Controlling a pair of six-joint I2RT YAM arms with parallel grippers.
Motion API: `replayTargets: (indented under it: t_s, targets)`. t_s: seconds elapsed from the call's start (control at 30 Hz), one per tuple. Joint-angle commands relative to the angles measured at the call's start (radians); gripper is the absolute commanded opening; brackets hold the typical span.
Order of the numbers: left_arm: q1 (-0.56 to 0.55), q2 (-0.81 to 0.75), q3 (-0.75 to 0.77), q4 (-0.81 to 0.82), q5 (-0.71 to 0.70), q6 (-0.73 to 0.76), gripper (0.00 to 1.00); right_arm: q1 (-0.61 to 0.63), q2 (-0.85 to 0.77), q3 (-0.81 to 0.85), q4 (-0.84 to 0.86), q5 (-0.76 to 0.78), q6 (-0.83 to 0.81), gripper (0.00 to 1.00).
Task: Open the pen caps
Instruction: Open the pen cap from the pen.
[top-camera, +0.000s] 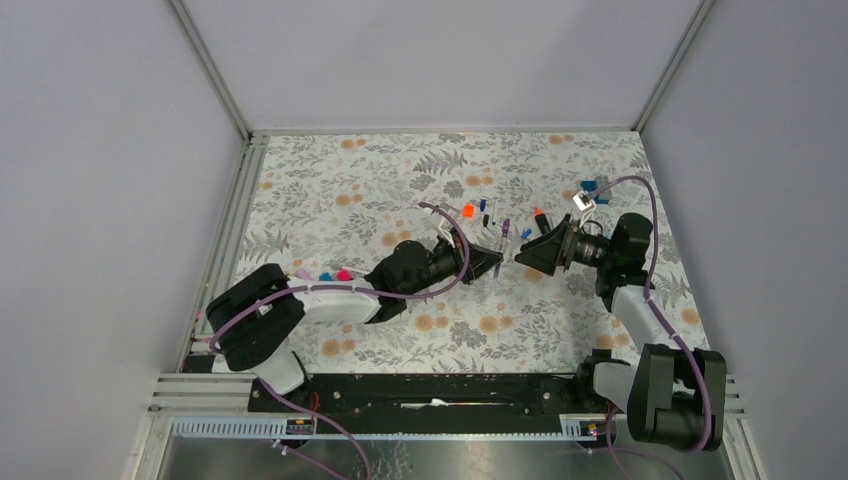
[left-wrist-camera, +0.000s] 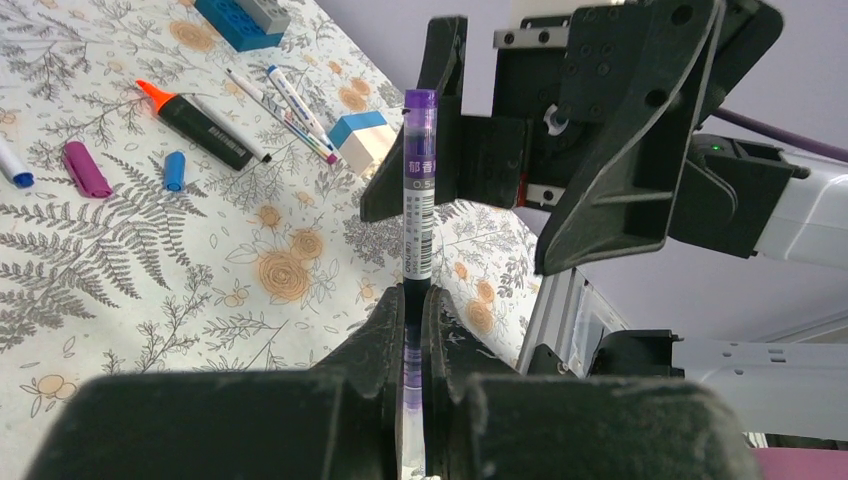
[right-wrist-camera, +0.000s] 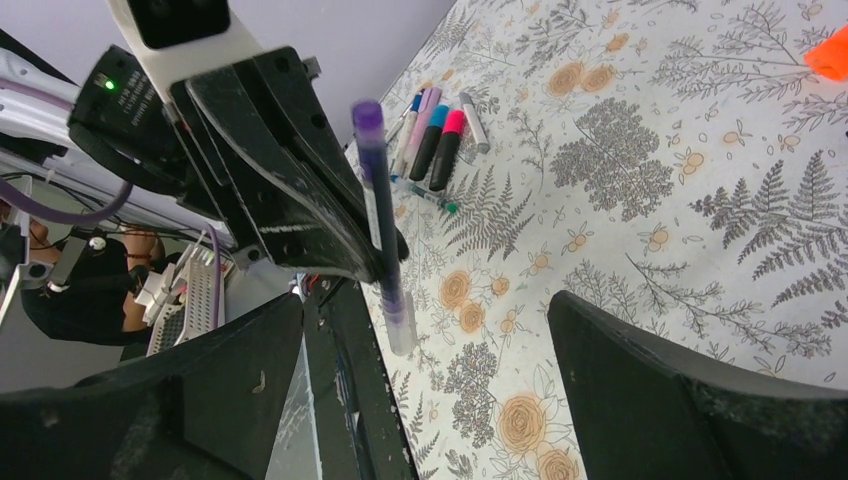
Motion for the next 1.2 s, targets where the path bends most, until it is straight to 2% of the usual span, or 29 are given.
replayTargets:
  t_s: [0.0,0.2,0.3,0.43,0.57,0.67,0.8,0.9,1.03,1.1,1.17]
  targets:
    - [-0.009,0.027,0.052,0.107,0.013,-0.030,0.00,0.022,0.040,0.068,0.176,-0.029,0.112,0.98]
    - [-0.017,0.048,0.066,0.120,0.020,-0.047,0.00,0.079,0.091,0.140,0.199,0.004,0.139,0.98]
    - [-0.017,0.049,0.067,0.120,0.024,-0.049,0.00,0.096,0.112,0.154,0.199,0.031,0.148,0.92]
    - [-0.019,0.059,0.074,0.123,0.032,-0.054,0.00,0.119,0.131,0.163,0.183,0.041,0.143,0.78]
    - [-0.020,0.066,0.078,0.126,0.037,-0.060,0.00,0.177,0.129,0.176,0.112,0.055,0.075,0.57]
    - [-0.020,0.063,0.080,0.126,0.036,-0.060,0.00,0.184,0.128,0.183,0.088,0.067,0.054,0.29]
    - [-0.022,0.060,0.078,0.124,0.043,-0.060,0.01,0.184,0.124,0.200,0.070,0.071,0.041,0.00]
    - [-0.022,0.046,0.063,0.129,0.045,-0.060,0.20,0.183,0.114,0.219,0.052,0.069,0.033,0.00]
    - [-0.022,-0.014,0.014,0.117,0.036,-0.048,0.68,0.180,0.102,0.254,0.044,0.053,0.053,0.00]
    - [-0.022,-0.062,-0.028,0.108,0.029,-0.026,0.96,0.175,0.105,0.276,0.044,0.037,0.074,0.00]
    - [-0.020,-0.097,-0.055,0.086,0.030,-0.007,0.99,0.170,0.108,0.285,0.052,0.023,0.093,0.00]
